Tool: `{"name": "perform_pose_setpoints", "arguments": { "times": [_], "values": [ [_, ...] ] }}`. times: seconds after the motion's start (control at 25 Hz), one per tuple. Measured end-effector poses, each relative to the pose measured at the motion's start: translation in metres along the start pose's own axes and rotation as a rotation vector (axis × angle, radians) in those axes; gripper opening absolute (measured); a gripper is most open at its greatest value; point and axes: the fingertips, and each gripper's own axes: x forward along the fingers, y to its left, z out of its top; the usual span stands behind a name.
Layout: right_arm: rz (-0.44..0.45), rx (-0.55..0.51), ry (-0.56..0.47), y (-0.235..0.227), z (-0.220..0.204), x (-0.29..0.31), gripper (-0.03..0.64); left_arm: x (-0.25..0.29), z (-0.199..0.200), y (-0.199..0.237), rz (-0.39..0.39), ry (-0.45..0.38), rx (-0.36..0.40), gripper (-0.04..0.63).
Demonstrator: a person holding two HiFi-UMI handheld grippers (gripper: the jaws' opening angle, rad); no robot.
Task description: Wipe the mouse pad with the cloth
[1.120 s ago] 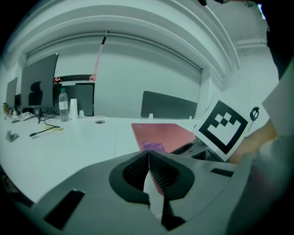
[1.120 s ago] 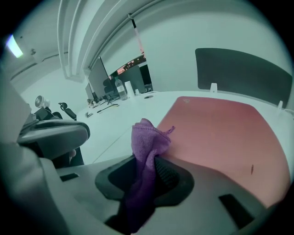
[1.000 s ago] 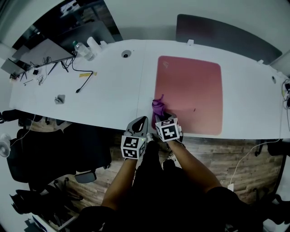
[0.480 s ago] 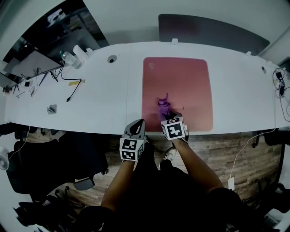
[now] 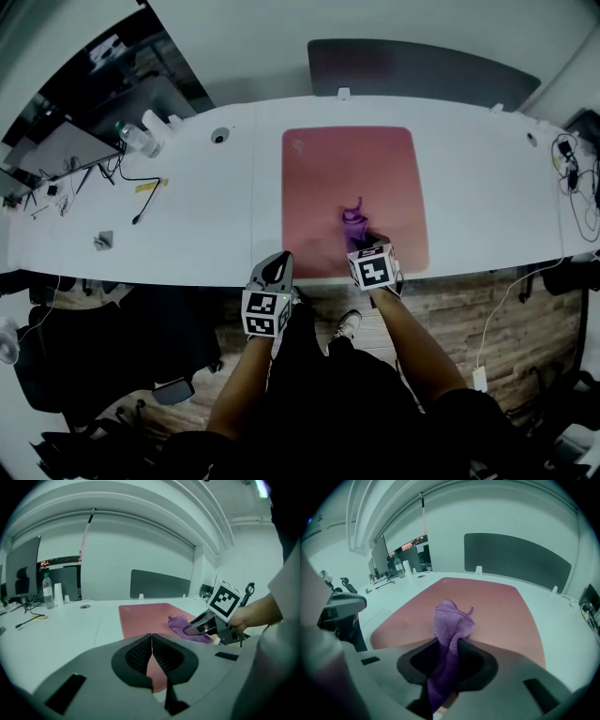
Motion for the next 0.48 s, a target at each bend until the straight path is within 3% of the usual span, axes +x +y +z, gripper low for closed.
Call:
{"name": "perform_pose_setpoints", "arguments": {
  "times": [0.48],
  "values": [
    [-0.139, 0.105, -0.009, -0.089, -0.027, -0.031, 0.118, 0.010, 0.016, -0.028, -0.032, -0.017, 0.028, 0.023]
  ]
}}
